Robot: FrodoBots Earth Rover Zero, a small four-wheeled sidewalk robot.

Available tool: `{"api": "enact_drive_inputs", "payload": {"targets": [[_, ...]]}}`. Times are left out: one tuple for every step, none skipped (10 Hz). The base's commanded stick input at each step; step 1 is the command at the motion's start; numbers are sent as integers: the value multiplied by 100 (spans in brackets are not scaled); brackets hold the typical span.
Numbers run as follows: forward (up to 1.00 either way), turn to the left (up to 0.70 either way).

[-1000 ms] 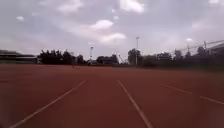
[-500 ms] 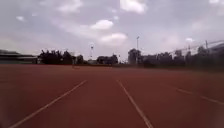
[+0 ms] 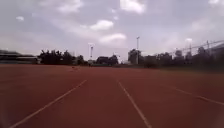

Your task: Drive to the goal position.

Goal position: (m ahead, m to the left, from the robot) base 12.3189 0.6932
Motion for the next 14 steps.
{"api": "enact_drive_inputs", "payload": {"targets": [[45,0],[45,0],[45,0],[45,0],[45,0],[45,0],[45,0],[45,0],[45,0],[45,0],[45,0],[45,0],[45,0],[45,0]]}}
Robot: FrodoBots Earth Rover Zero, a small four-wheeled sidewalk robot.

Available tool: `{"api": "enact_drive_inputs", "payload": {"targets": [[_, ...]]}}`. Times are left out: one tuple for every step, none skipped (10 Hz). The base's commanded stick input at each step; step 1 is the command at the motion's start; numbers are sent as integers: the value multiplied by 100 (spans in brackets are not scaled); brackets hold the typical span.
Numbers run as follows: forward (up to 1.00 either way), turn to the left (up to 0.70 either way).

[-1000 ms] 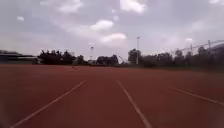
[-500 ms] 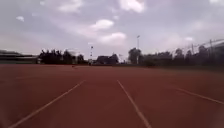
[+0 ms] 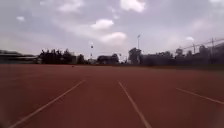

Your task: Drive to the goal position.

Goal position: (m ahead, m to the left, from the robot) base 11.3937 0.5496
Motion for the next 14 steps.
{"api": "enact_drive_inputs", "payload": {"targets": [[45,0],[45,0],[45,0],[45,0],[45,0],[45,0],[45,0],[45,0],[45,0],[45,0],[45,0],[45,0],[45,0],[45,0]]}}
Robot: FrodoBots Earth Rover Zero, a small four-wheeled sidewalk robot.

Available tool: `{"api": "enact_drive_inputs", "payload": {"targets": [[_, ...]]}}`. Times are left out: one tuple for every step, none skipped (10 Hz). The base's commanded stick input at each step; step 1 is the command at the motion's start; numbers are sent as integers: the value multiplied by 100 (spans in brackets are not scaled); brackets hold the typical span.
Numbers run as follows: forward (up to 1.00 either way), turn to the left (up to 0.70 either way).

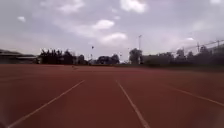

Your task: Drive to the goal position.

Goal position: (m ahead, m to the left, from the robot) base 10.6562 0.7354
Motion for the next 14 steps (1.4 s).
{"api": "enact_drive_inputs", "payload": {"targets": [[45,0],[45,0],[45,0],[45,0],[45,0],[45,0],[45,0],[45,0],[45,0],[45,0],[45,0],[45,0],[45,0],[45,0]]}}
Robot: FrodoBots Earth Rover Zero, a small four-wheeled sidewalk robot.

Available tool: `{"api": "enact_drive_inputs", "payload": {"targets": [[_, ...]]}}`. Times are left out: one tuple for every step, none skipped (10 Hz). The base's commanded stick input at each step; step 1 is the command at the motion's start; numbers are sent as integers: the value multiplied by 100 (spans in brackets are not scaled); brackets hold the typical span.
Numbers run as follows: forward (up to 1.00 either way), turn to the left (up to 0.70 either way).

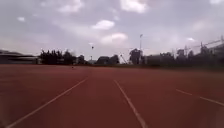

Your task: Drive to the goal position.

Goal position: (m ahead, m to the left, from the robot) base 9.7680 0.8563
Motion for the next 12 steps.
{"api": "enact_drive_inputs", "payload": {"targets": [[45,0],[45,0],[45,0],[45,0],[45,0],[45,0],[45,0],[45,0],[45,0],[45,0],[45,0],[45,0]]}}
